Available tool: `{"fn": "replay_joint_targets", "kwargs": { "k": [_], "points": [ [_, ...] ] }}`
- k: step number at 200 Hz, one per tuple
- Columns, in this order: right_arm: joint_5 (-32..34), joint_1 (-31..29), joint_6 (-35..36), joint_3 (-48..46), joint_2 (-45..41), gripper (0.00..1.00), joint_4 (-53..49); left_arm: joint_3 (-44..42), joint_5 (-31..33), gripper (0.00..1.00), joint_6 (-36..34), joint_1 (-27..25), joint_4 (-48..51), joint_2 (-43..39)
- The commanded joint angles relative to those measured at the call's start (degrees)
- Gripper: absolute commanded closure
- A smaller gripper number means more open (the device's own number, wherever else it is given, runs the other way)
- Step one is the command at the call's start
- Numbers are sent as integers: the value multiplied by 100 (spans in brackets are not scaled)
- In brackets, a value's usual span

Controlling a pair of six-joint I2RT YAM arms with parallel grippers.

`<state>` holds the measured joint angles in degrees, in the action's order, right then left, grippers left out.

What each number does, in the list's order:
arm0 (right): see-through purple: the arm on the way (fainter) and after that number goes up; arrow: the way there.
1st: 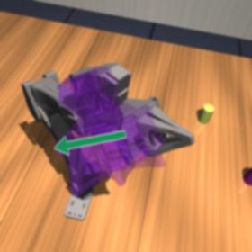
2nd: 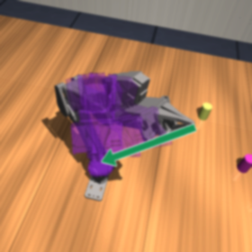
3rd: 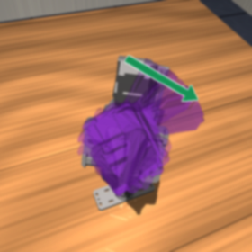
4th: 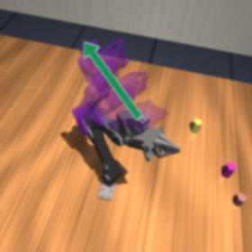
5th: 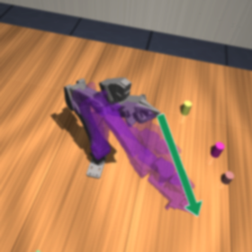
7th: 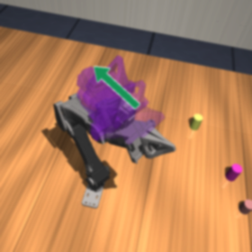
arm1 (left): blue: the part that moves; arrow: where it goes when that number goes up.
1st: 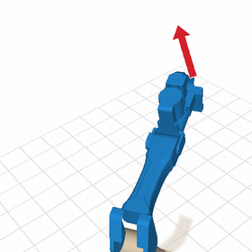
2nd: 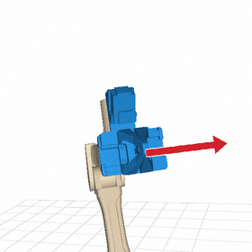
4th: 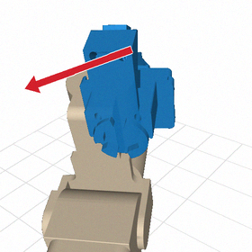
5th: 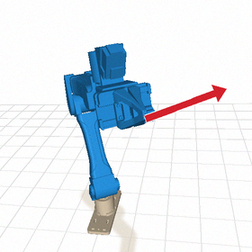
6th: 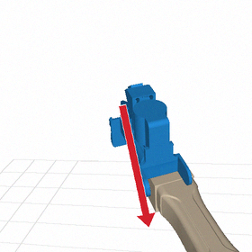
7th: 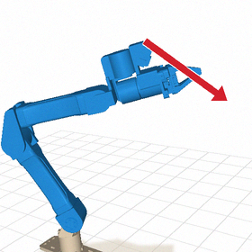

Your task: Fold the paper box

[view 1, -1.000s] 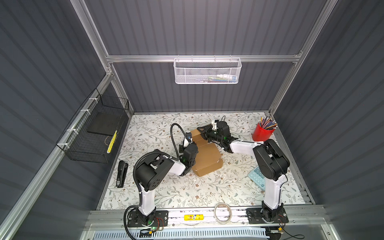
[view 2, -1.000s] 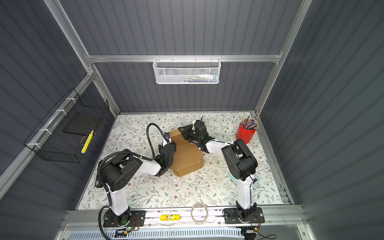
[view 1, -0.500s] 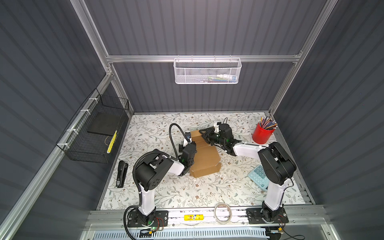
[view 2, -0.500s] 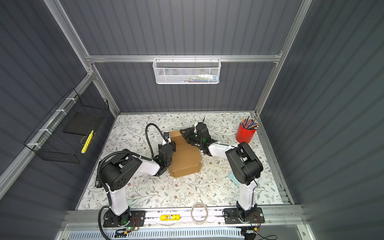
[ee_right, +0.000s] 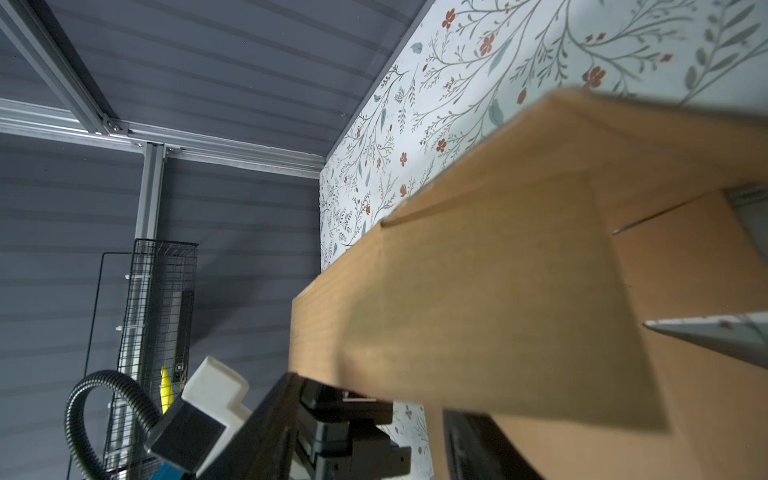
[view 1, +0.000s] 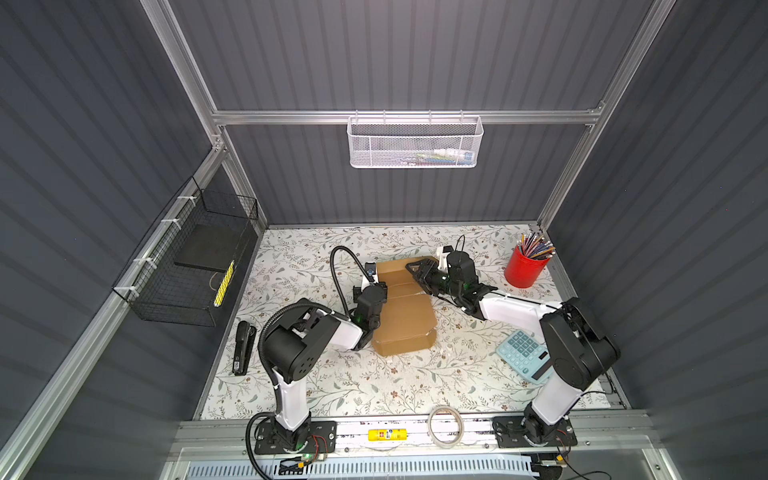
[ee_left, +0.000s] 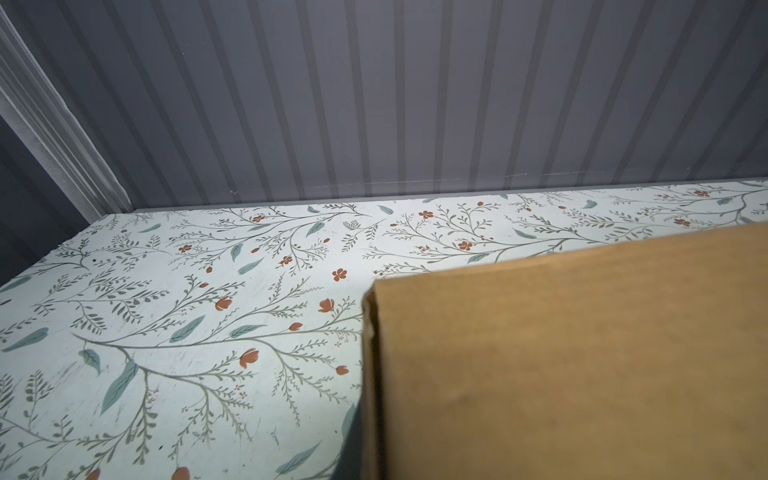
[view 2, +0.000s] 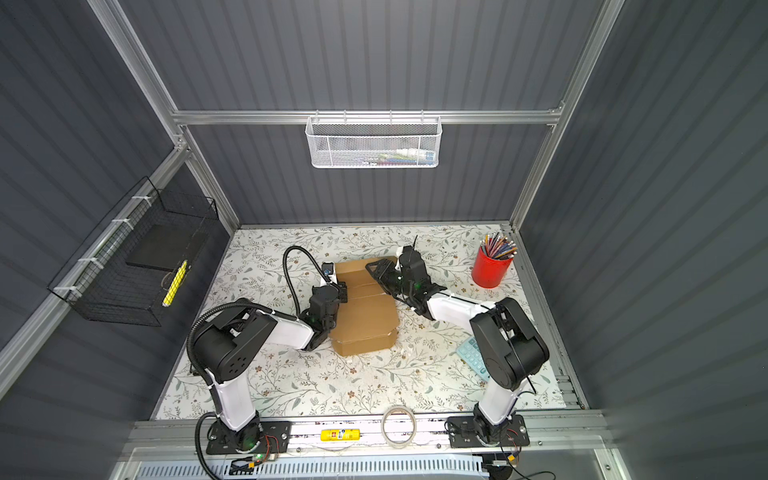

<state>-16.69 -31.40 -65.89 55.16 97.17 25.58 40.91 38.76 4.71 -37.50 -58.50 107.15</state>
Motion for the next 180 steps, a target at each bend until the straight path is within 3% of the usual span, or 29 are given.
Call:
{"fn": "replay_joint_targets", "kwargs": {
  "k": [1,85,135,180],
  "points": [
    [106,-14,520,-138,-324,41,-368,-137,-131,100,89,79,185,-202],
    [210,-18,1391,-619,-1344,40,-1228,-194,-858,100,240,317,404,-466],
    [280,-66,1968,-274,-1727,41,-1747,-237,-1459,100,202,392,533,-672],
    [40,-94,2204,451,-1448,53,-1827,-197,-1708,100,109,392,594,-658]
  ]
}}
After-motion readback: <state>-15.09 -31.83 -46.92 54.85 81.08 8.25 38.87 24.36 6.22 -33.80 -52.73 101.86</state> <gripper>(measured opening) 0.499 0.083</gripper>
